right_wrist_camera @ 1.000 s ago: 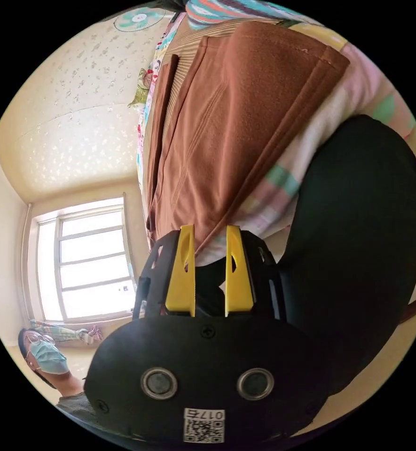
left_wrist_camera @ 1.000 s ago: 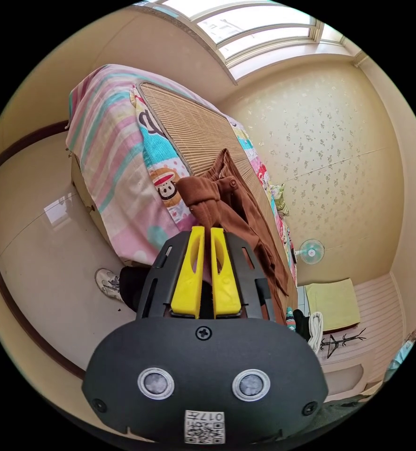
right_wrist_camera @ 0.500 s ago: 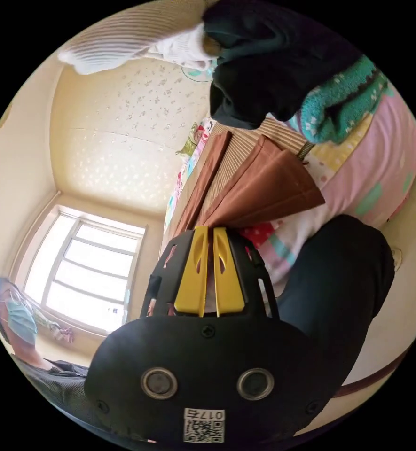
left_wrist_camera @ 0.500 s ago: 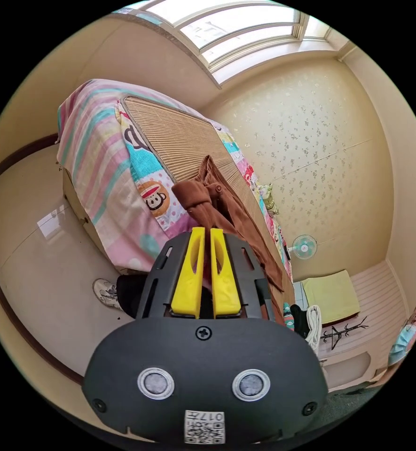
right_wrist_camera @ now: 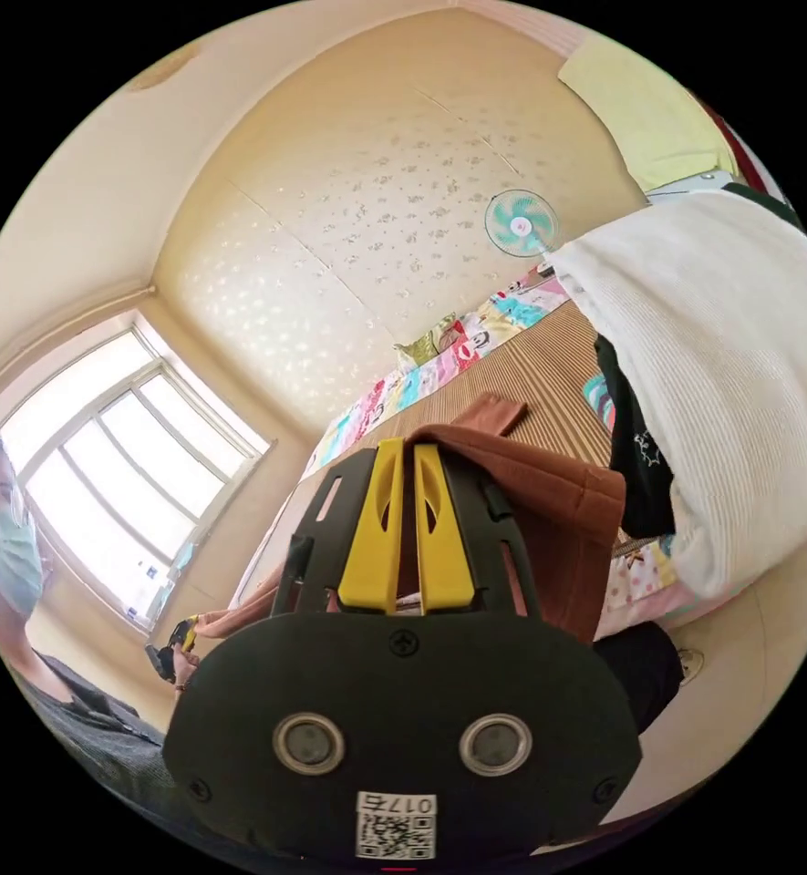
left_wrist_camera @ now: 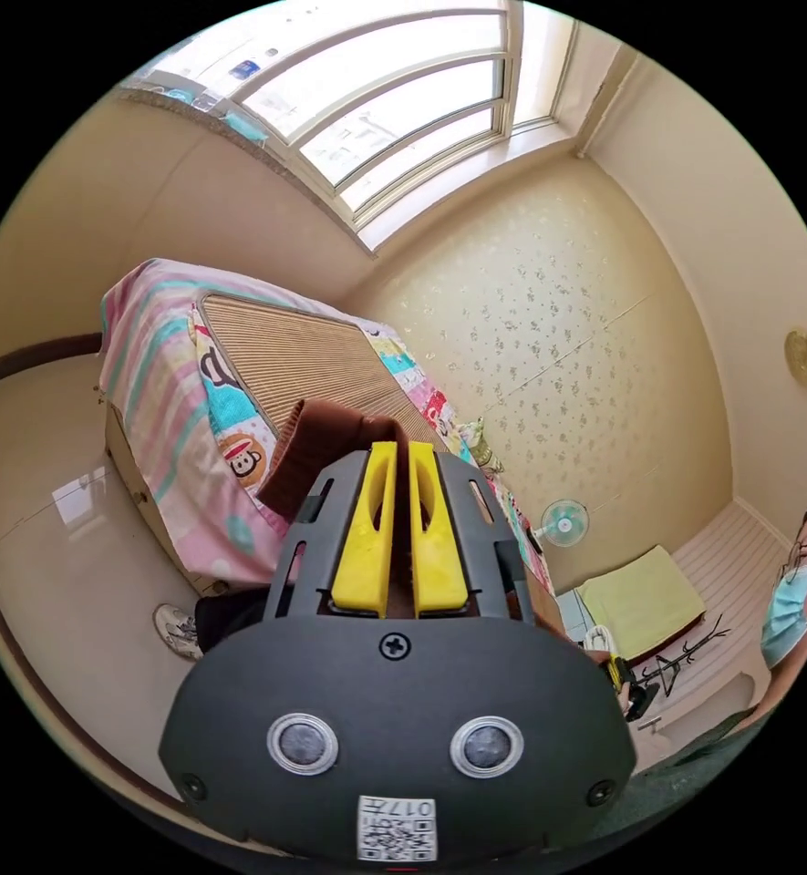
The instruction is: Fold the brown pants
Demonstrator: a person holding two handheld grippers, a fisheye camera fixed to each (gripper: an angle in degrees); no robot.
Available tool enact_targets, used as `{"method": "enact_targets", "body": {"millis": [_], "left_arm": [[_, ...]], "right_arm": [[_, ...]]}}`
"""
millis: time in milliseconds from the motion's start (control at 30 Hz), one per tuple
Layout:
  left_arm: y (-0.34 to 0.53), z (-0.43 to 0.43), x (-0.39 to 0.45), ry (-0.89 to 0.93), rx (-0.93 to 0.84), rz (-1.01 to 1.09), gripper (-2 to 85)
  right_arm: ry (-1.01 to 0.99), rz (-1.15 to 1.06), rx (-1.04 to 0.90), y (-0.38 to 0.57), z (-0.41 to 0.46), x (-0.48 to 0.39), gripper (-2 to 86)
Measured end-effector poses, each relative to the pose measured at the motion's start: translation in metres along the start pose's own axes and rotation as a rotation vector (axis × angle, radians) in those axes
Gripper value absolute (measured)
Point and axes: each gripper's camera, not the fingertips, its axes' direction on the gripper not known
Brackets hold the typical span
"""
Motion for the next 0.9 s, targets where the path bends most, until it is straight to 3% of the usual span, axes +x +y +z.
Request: {"method": "enact_targets", "body": {"millis": [100,167,233,300,333,400,500,567,667,800,900], "left_arm": [[-0.013,0.043,0.010,-0.048,0.008,-0.009,0.9],[-0.028,0.099,0.013,-0.190,-0.023,0.036,2.5],[-0.039,0.150,0.006,-0.257,-0.065,0.051,4.6],[-0.048,0.189,-0.007,-0.212,-0.109,0.034,8.0],[-0.050,0.198,-0.012,-0.135,-0.087,0.024,10.5],[-0.047,0.192,-0.009,-0.086,-0.031,0.053,12.0],[-0.025,0.182,-0.006,-0.198,-0.040,0.119,14.0],[0.004,0.181,-0.021,-0.243,-0.135,0.122,15.4],[0.042,0.176,-0.040,-0.300,-0.182,0.103,14.1],[0.066,0.176,-0.046,-0.332,-0.152,0.081,13.8],[0.075,0.190,-0.050,-0.358,-0.129,0.043,14.0]], "right_arm": [[0.010,0.016,-0.097,-0.059,0.078,-0.009,2.6],[0.014,-0.019,-0.163,-0.098,0.141,-0.019,3.1],[0.051,-0.027,-0.283,-0.147,0.246,-0.024,4.9],[0.129,-0.020,-0.375,-0.170,0.322,-0.016,9.9],[0.217,0.018,-0.443,-0.175,0.360,-0.006,16.5],[0.260,0.066,-0.510,-0.171,0.393,0.008,20.9],[0.266,0.015,-0.472,-0.147,0.399,0.023,20.7],[0.288,0.006,-0.451,-0.124,0.393,0.045,20.4],[0.307,0.109,-0.454,-0.083,0.380,0.103,19.5],[0.163,0.315,-0.402,-0.037,0.370,0.177,16.6],[0.017,0.352,-0.389,-0.031,0.382,0.195,13.4]]}}
